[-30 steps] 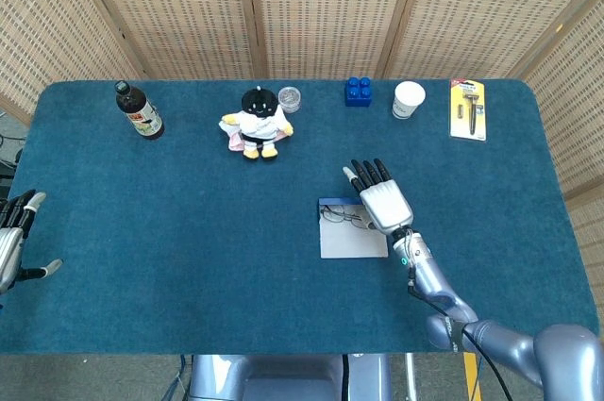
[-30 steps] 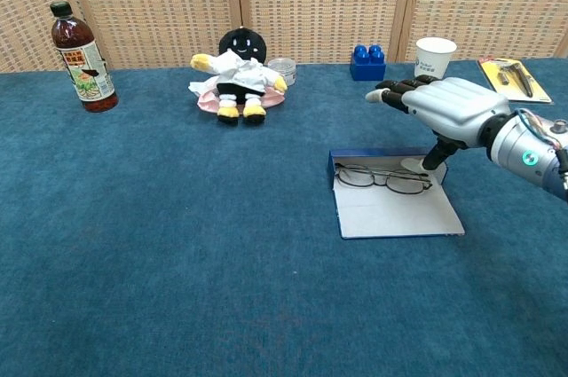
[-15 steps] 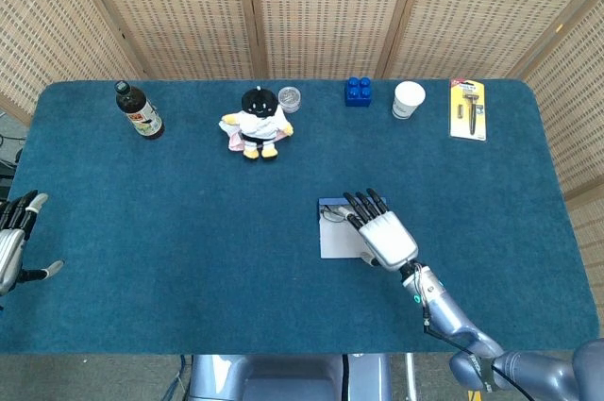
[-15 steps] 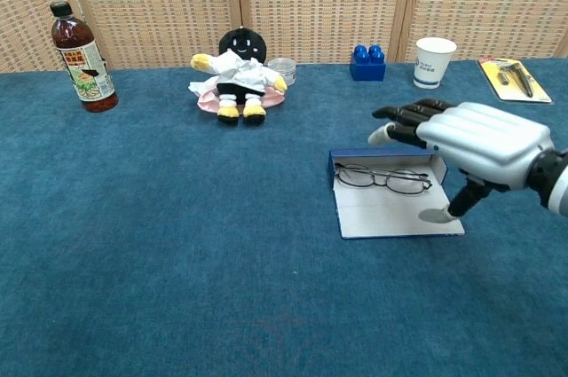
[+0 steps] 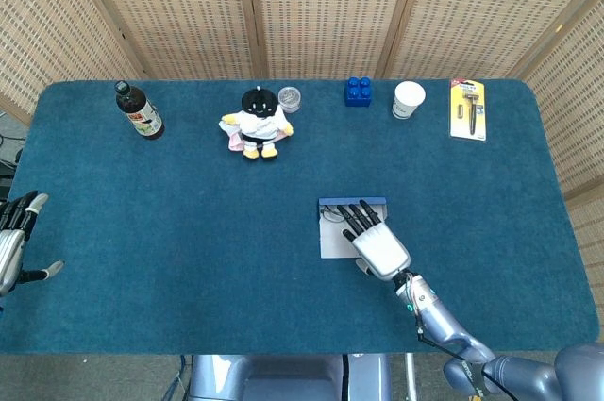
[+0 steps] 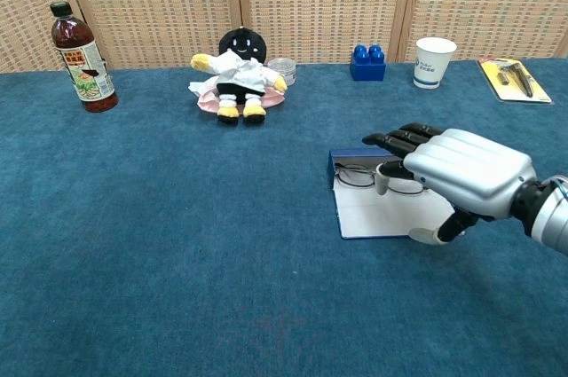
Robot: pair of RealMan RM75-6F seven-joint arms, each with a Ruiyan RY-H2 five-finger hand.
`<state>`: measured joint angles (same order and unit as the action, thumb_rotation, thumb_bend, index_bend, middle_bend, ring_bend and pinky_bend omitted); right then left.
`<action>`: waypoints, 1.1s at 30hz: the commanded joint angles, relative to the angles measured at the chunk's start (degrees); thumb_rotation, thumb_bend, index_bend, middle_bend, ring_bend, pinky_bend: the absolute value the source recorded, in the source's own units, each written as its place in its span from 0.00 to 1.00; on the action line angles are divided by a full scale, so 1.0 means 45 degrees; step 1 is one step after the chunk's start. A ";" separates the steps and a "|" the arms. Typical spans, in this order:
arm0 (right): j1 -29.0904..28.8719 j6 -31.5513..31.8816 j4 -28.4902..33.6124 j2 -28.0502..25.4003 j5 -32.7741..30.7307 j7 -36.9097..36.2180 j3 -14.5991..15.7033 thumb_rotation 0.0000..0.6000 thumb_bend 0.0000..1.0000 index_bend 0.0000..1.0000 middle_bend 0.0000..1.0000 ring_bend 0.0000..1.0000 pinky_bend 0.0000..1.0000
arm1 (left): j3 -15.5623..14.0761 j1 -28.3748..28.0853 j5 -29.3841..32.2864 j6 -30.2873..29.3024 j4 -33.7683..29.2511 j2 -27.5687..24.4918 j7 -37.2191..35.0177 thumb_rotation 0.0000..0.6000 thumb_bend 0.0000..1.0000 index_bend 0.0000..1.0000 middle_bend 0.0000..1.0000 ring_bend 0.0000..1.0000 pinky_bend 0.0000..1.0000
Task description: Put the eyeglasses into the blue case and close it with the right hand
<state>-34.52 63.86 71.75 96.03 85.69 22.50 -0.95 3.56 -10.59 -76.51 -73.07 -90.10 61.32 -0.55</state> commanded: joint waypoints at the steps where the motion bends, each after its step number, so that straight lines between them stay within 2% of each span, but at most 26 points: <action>1: -0.0008 -0.0065 -0.0172 0.0126 0.0025 0.0089 -0.0011 1.00 0.31 0.34 0.00 0.00 0.00 | 0.0001 -0.0002 0.0007 0.0007 0.0006 0.0003 -0.0003 1.00 0.00 0.00 0.00 0.00 0.00; 26: -0.0061 -0.0460 -0.1257 0.0862 0.0096 0.0525 -0.0110 1.00 0.31 0.35 0.00 0.00 0.00 | 0.0000 -0.0033 0.0069 0.0078 -0.0014 0.0024 0.0085 1.00 0.00 0.00 0.00 0.00 0.00; 33: -0.0098 -0.0453 -0.1459 0.1003 0.0072 0.0563 -0.0231 1.00 0.41 0.42 0.00 0.00 0.00 | -0.0004 -0.0059 0.0094 0.0141 0.0003 0.0041 0.0101 1.00 0.00 0.00 0.00 0.00 0.00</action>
<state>-34.94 61.81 65.26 100.47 86.04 25.03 -1.92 3.54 -10.85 -76.09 -72.43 -90.08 61.51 -0.10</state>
